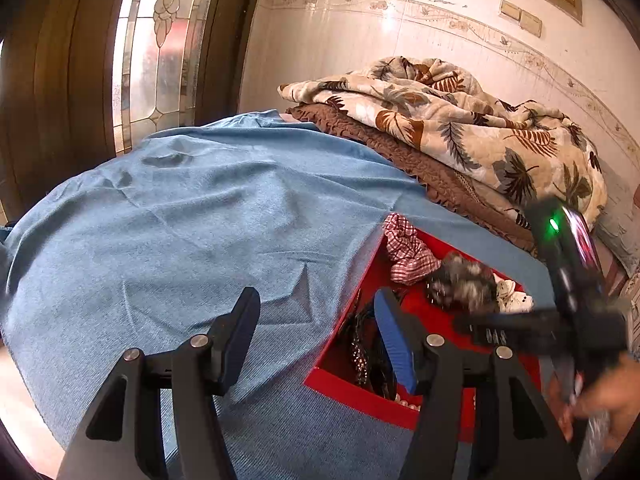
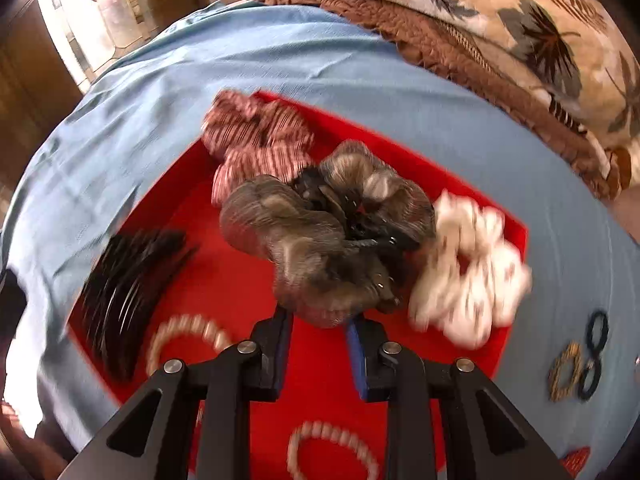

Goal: Organize jewelry
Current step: 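Carry both bracelets into the red tray and open both tools, then move the left tool to the leopard scrunchie while the right tool reaches the polka-dot scrunchie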

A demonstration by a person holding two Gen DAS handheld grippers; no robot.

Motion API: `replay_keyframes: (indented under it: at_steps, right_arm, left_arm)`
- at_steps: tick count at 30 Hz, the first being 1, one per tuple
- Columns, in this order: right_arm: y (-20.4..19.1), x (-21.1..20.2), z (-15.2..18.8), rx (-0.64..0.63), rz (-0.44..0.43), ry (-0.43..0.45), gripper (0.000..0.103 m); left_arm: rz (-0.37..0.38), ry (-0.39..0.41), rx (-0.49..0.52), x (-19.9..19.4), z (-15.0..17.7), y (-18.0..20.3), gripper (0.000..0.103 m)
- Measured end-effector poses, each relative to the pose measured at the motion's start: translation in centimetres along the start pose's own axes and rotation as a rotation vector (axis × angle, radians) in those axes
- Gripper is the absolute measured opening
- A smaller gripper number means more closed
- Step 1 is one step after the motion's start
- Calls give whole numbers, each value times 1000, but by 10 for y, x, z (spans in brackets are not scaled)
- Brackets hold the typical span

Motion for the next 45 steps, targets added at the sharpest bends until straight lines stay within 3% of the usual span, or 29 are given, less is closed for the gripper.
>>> replay_keyframes:
  at_steps: [5,9,13,17,25,29,34,39,45]
  right_arm:
    - [2,-2,-11,18,-20,13,28]
    - [6,-19,7,21,-44,16,35]
    - [15,-54,40,29,-75,45,47]
    - [39,-91,77,58,-79,84,53]
    - [145,-148,176,254,36,125,57]
    - [200,-163,224,380,92,130,57]
    - [251,-173,271,518,118,158,58]
    - [274,-172,300,598,95,196,59]
    - [293,-164,312,651,65,245,59]
  left_arm:
    - [3,-6,29,2,2,8,59]
    - [-12,-9,58,2,6,13,60]
    - [-31,-1,74,-2,10,13,62]
    - [-58,4,78,-5,13,12,62]
    - [-53,-15,111,-26,19,30,62]
    - [-6,0,180,-53,15,62,63]
    - [114,-26,281,-75,15,121,74]
    - [198,-92,446,-82,30,195,74]
    - [295,-223,519,-66,53,267,74]
Point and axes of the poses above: each gripper's, at about its wrist camera, not at the fingertips, and x roughly the way its jaws point, y to its right, z to its underside, the point moved 7 cm from there along x, roughly the way its jaws point
